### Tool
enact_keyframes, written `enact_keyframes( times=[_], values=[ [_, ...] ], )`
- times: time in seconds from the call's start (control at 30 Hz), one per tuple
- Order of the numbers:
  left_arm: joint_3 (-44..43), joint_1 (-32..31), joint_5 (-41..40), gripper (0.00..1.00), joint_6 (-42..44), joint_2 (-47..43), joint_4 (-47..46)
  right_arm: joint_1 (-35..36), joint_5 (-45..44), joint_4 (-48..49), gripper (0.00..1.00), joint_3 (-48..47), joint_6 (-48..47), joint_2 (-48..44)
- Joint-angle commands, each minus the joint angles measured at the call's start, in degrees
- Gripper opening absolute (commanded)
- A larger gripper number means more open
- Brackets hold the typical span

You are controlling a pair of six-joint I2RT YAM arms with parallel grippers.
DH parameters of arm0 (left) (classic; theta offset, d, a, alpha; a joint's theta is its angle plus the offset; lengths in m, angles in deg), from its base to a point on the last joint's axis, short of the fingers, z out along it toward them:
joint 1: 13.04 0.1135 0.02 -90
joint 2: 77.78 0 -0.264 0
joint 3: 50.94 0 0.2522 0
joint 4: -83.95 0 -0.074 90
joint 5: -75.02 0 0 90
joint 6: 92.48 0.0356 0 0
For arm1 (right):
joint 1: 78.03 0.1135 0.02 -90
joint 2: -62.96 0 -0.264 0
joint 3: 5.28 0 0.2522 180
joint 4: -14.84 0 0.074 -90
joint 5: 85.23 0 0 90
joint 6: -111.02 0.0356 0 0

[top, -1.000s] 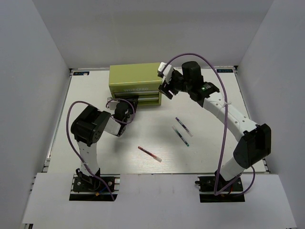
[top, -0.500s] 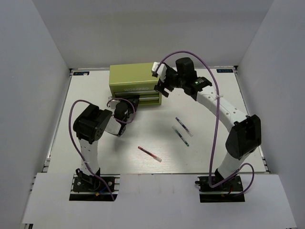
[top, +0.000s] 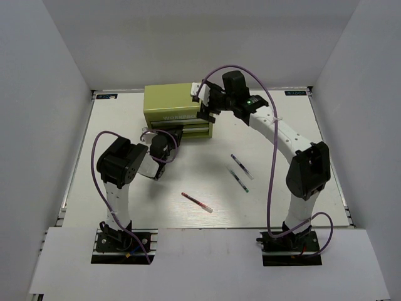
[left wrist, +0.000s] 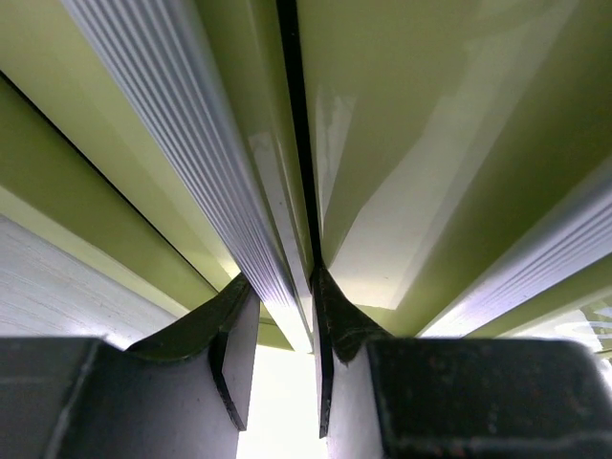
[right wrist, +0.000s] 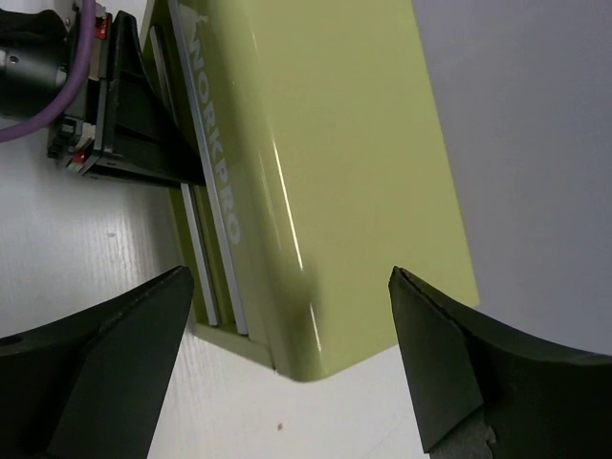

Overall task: Sort the stationery into containers
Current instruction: Open the drawer

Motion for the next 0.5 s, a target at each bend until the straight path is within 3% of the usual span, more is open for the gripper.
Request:
enact_keyframes(
  times=[0.0, 0.47],
  values=[
    [1.57, 2.04, -3.68, 0.15, 2.22, -1.79, 2.37, 0.73, 0.89, -1.24, 0.89, -4.85, -2.47, 2.97],
    [6.67, 2.04, -3.07, 0.1, 2.84, -7.59, 1.76, 2.14, -4.19, -5.37, 0.85, -13.46, -1.59, 11.77]
  ],
)
